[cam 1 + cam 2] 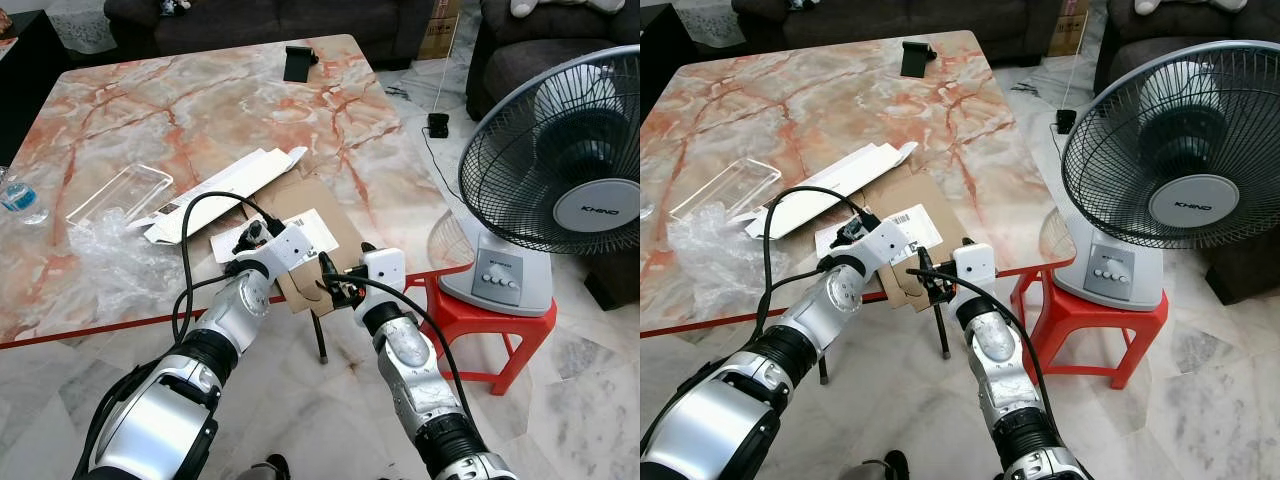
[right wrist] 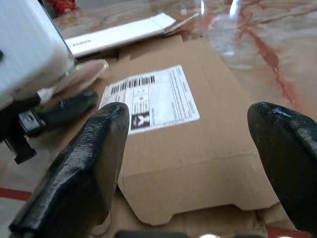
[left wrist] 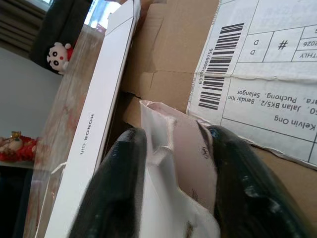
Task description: Picking trash to rubbish bin
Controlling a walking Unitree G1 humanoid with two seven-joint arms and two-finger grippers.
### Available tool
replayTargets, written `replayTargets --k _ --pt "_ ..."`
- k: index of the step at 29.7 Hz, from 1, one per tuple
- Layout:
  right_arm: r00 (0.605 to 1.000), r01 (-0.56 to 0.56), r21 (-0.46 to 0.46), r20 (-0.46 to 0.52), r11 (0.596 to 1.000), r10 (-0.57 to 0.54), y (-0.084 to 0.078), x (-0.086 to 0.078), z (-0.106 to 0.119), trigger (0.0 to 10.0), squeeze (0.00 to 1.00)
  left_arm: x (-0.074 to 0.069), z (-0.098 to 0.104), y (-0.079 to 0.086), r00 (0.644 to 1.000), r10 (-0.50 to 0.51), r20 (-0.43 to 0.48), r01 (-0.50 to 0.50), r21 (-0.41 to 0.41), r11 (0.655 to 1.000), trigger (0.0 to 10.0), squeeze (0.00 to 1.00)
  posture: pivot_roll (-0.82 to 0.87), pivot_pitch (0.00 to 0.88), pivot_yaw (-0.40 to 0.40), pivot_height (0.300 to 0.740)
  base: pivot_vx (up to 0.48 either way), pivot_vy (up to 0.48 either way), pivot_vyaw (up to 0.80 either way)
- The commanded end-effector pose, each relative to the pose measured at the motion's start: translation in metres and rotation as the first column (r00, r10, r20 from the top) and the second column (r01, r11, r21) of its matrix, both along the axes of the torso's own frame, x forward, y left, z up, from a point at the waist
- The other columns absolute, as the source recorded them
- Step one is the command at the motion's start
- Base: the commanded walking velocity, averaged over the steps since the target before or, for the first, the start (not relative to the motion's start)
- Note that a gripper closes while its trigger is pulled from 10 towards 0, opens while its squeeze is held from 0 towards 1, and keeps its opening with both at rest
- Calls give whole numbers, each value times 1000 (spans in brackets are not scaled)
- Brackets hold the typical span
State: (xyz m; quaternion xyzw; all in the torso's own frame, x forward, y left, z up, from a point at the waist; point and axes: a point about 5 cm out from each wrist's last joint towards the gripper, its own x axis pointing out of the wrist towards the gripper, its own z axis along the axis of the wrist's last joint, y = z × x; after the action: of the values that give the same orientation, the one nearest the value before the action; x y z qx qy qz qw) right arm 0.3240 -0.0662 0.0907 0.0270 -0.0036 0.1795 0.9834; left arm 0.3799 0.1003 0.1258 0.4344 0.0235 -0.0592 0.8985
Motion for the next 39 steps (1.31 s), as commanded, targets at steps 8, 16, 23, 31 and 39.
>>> replayTargets --k 8,16,23,31,39 --pt "1000 -2 8 24 1000 2 3 11 11 10000 0 1 19 -6 993 -33 117 34 -10 999 0 0 38 75 59 740 0 0 0" --pt "998 14 51 65 999 -17 4 23 28 10000 0 -6 53 2 930 22 367 75 -248 966 10000 0 36 16 58 740 0 0 0" --pt "993 41 113 108 993 -53 -1 32 44 10000 0 -18 46 19 927 137 349 61 -502 863 10000 0 35 0 62 740 0 0 0" --pt "987 34 125 151 992 -53 -2 37 57 10000 0 -27 40 48 919 232 318 15 -617 787 10000 0 33 0 60 740 0 0 0" --pt "985 39 126 163 991 -60 -4 37 58 10000 0 -34 40 53 918 203 341 52 -612 789 10000 0 25 0 67 740 0 0 0"
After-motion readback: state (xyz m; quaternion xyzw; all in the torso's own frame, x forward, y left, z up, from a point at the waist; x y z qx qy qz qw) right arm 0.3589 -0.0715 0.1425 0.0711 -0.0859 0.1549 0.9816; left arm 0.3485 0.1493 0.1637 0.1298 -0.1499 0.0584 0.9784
